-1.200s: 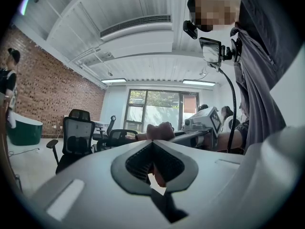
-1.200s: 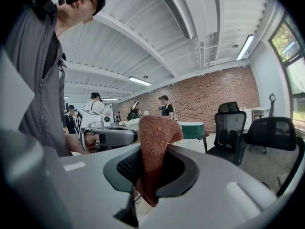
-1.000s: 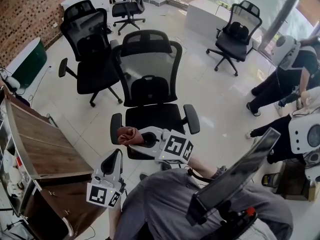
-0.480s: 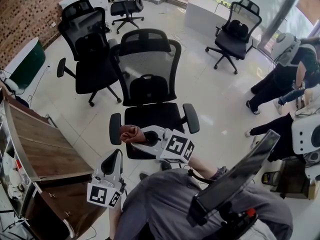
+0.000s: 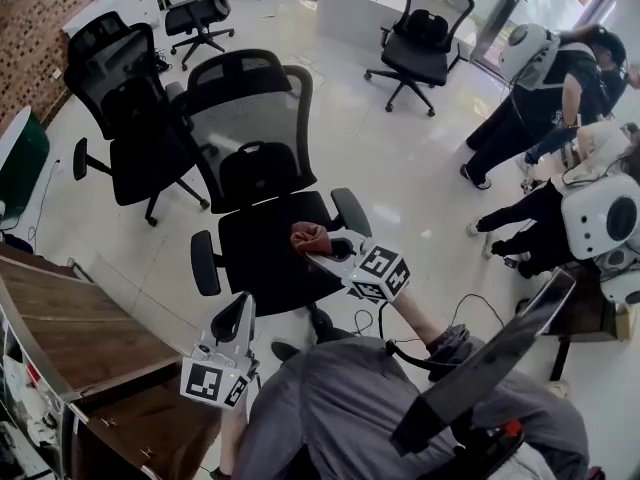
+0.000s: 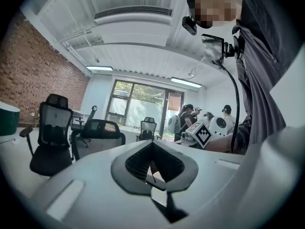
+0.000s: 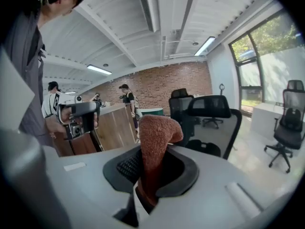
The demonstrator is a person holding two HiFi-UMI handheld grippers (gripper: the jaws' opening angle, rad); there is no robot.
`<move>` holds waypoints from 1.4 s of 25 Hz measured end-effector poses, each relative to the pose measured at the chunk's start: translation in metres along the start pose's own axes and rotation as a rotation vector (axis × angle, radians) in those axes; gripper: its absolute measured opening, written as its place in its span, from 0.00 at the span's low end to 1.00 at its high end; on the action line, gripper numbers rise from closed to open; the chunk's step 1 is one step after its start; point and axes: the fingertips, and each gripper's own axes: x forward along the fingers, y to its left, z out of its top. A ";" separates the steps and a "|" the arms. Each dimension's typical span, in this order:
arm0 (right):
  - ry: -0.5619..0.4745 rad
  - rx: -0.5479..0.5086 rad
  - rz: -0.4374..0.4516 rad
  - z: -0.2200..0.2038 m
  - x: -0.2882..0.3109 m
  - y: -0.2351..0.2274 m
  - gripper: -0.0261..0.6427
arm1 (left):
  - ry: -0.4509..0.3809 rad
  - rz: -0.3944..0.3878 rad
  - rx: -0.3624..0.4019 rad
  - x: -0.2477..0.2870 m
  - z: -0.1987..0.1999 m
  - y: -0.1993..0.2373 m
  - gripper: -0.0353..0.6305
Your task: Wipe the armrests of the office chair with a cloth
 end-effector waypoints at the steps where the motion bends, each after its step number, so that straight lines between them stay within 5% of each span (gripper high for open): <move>1: 0.013 0.014 -0.034 -0.010 -0.009 -0.008 0.13 | 0.010 -0.022 -0.003 0.003 -0.005 -0.004 0.08; 6: 0.043 0.075 -0.165 -0.044 -0.050 -0.038 0.13 | 0.078 -0.110 0.001 0.020 -0.028 -0.015 0.08; 12: 0.089 0.123 -0.203 -0.086 -0.064 -0.079 0.13 | 0.171 -0.155 0.012 0.058 -0.055 -0.023 0.08; 17: 0.184 0.126 -0.213 -0.141 -0.042 -0.178 0.13 | 0.299 -0.167 0.028 0.136 -0.114 -0.015 0.08; 26: 0.388 0.043 -0.129 -0.223 0.054 -0.339 0.13 | 0.441 -0.151 0.012 0.257 -0.162 0.001 0.08; 30: 0.437 0.022 -0.091 -0.239 0.080 -0.358 0.13 | 0.476 -0.158 0.015 0.276 -0.168 0.002 0.08; 35: 0.471 0.028 -0.027 -0.263 0.074 -0.328 0.12 | 0.493 -0.163 -0.008 0.281 -0.177 0.003 0.08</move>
